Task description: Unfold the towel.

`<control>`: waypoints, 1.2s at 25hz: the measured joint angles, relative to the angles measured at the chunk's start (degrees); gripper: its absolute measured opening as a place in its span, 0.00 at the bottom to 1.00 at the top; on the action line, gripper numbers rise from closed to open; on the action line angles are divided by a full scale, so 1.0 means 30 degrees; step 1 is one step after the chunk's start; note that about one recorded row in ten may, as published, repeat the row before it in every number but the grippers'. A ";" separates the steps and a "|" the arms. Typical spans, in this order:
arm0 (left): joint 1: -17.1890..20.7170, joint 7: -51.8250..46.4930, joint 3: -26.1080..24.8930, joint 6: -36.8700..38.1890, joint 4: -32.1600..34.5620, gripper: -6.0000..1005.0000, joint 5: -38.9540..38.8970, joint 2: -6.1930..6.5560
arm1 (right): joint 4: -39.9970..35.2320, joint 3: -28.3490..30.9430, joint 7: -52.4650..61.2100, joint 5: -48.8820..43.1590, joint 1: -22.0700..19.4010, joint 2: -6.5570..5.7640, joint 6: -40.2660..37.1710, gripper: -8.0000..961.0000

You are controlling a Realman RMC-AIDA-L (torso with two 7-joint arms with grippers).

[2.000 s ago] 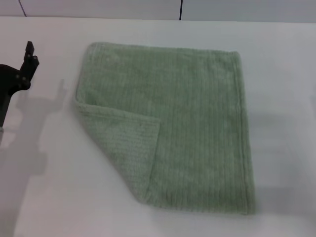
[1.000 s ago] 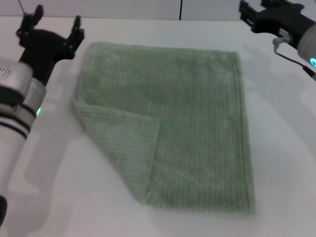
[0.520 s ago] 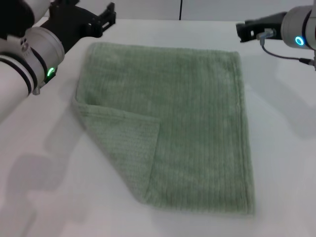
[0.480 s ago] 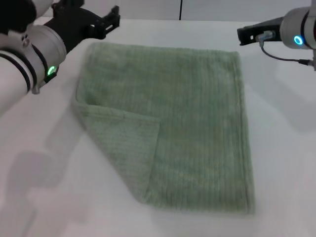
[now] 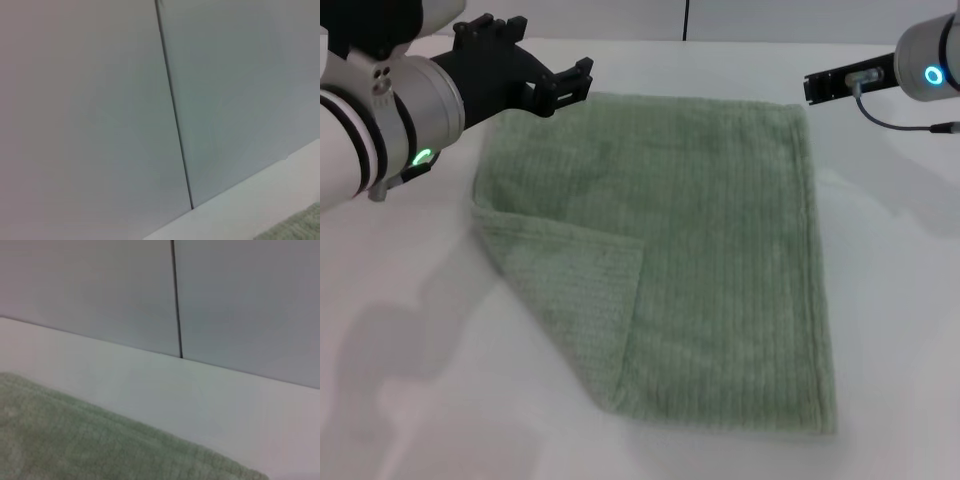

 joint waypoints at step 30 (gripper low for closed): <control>-0.1362 0.3697 0.2171 -0.5501 -0.0346 0.77 -0.0005 -0.0123 | -0.4119 -0.0100 -0.0090 0.0091 0.1871 0.0084 0.0164 0.01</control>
